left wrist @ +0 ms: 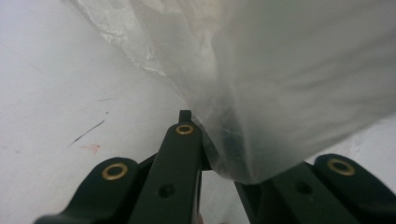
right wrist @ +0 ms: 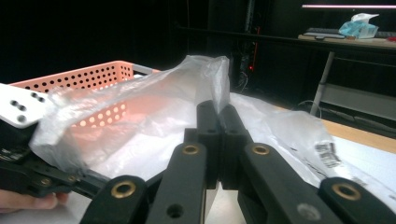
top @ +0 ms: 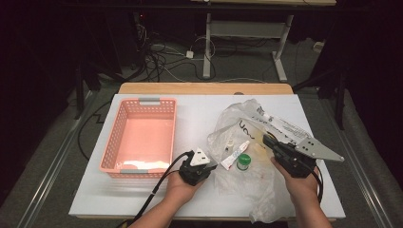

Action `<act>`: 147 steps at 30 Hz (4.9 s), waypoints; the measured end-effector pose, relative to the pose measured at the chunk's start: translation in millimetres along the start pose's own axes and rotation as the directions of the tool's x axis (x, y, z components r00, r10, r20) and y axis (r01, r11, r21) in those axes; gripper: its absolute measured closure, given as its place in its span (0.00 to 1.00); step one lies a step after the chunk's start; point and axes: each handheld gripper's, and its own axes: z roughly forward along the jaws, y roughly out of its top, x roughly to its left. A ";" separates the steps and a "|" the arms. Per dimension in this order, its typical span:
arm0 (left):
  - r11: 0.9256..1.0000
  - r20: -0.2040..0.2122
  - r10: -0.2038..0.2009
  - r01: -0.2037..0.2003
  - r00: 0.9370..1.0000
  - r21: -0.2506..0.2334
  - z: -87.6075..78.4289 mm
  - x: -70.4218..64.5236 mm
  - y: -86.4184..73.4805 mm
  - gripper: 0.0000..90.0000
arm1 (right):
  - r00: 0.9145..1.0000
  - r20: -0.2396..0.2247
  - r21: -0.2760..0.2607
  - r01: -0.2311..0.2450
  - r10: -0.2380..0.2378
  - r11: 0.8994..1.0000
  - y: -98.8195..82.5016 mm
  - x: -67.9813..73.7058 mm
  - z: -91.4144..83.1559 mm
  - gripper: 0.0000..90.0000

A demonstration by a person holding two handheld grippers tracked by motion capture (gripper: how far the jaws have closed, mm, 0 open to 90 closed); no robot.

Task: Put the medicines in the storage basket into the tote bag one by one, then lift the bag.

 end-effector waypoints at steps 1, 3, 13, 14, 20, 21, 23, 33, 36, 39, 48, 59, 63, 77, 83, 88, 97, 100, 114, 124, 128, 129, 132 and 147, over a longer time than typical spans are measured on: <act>1.000 -0.004 -0.007 0.007 1.000 -0.017 -4.4 0.0 0.9 0.98 | 1.000 0.000 -0.002 0.001 -0.001 1.000 0.2 0.2 0.0 1.00; 0.998 -0.012 -0.015 0.014 1.000 -0.057 -13.0 -0.6 3.8 0.98 | 1.000 0.001 -0.005 0.002 -0.002 1.000 0.6 0.4 0.4 1.00; 0.991 -0.036 -0.001 -0.004 0.999 -0.131 -34.2 -3.0 17.6 0.98 | 1.000 -0.003 -0.011 0.011 -0.011 1.000 2.2 4.0 3.5 1.00; 0.991 -0.041 0.004 -0.010 0.999 -0.135 -35.1 -2.9 19.3 0.98 | 1.000 -0.005 -0.003 0.012 -0.012 1.000 1.2 4.6 4.0 1.00; 0.986 -0.052 0.012 -0.020 0.999 -0.163 -36.1 -2.8 33.0 0.98 | 1.000 -0.004 -0.007 0.015 -0.015 1.000 0.0 5.7 5.8 1.00; 0.985 -0.050 0.010 -0.019 0.999 -0.170 -36.2 -3.1 34.7 0.98 | 1.000 -0.002 -0.008 0.015 -0.015 1.000 -0.2 5.3 6.1 1.00; 0.985 -0.052 0.010 -0.019 0.999 -0.173 -34.4 -6.0 35.5 0.98 | 1.000 0.002 -0.011 0.012 -0.012 1.000 -0.6 4.6 7.4 1.00; 0.994 0.045 -0.104 0.103 0.994 0.022 -23.5 -14.5 -17.3 0.32 | 1.000 0.006 0.005 0.012 -0.012 1.000 -3.3 3.8 6.9 1.00; 0.993 0.100 -0.093 0.085 0.991 0.088 -12.4 -22.9 -22.7 0.35 | 1.000 0.000 0.013 0.017 -0.017 1.000 -3.8 6.4 8.7 1.00; 0.988 0.088 -0.024 0.010 0.996 0.156 -6.7 -34.8 -20.6 0.49 | 1.000 -0.003 0.013 0.025 -0.025 1.000 -2.8 8.4 7.9 1.00; 0.994 0.040 0.037 -0.041 0.999 0.104 -11.1 -41.5 -21.1 0.98 | 1.000 -0.008 0.011 0.018 -0.018 1.000 -4.5 7.5 7.8 1.00; 0.988 -0.031 0.073 -0.077 0.997 -0.137 -39.6 -35.0 27.2 0.98 | 1.000 0.023 -0.017 0.022 -0.021 1.000 2.0 6.1 7.6 1.00; 0.978 -0.054 0.080 -0.088 0.995 -0.188 -46.5 -29.8 47.6 0.98 | 0.999 0.051 -0.041 0.017 -0.015 0.999 8.6 2.7 11.1 1.00; 0.924 -0.152 0.092 -0.142 0.984 -0.356 -60.6 -12.5 103.7 0.98 | 0.993 0.110 -0.181 0.052 -0.032 0.982 54.8 -5.5 21.5 1.00; 0.896 -0.201 0.096 -0.173 0.975 -0.409 -71.7 -6.7 132.7 0.98 | 0.990 0.138 -0.235 0.073 -0.041 0.969 80.5 -11.6 23.0 1.00; 0.872 -0.247 0.111 -0.213 0.963 -0.440 -81.6 -3.6 161.1 0.98 | 0.984 0.175 -0.277 0.074 -0.025 0.958 105.2 -23.6 22.2 1.00; 0.861 -0.254 0.086 -0.200 0.963 -0.467 -68.3 -2.7 190.4 0.98 | 0.969 0.243 -0.318 0.114 -0.035 0.941 150.0 -43.0 15.0 1.00; 0.873 -0.260 0.059 -0.176 0.964 -0.454 -63.4 5.4 187.0 0.98 | 0.967 0.251 -0.303 0.109 -0.031 0.947 148.1 -49.0 15.5 1.00; 0.928 -0.189 -0.065 -0.010 0.980 -0.373 -65.5 27.6 114.4 0.63 | 0.963 0.266 -0.134 0.083 -0.044 0.987 97.1 -66.4 45.0 1.00; 0.927 -0.184 -0.059 -0.015 0.981 -0.374 -108.5 13.2 74.5 0.56 | 0.961 0.269 -0.121 0.093 -0.057 0.988 102.5 -62.1 47.8 1.00; 0.929 -0.219 -0.064 -0.022 0.974 -0.370 -125.5 9.6 53.3 0.54 | 0.962 0.267 -0.123 0.092 -0.057 0.988 104.0 -60.8 47.7 1.00; 0.929 -0.209 -0.077 -0.006 0.975 -0.369 -128.7 10.4 48.7 0.54 | 0.962 0.266 -0.125 0.093 -0.057 0.988 104.5 -60.7 47.9 1.00; 0.938 -0.212 -0.091 0.013 0.973 -0.345 -135.8 11.4 35.2 0.52 | 0.963 0.264 -0.124 0.092 -0.057 0.988 105.5 -59.6 48.8 1.00; 0.975 -0.075 -0.090 0.072 0.993 -0.208 -76.2 -6.2 6.5 0.29 | 0.975 0.213 -0.152 0.099 -0.065 0.983 108.1 -49.4 41.2 0.98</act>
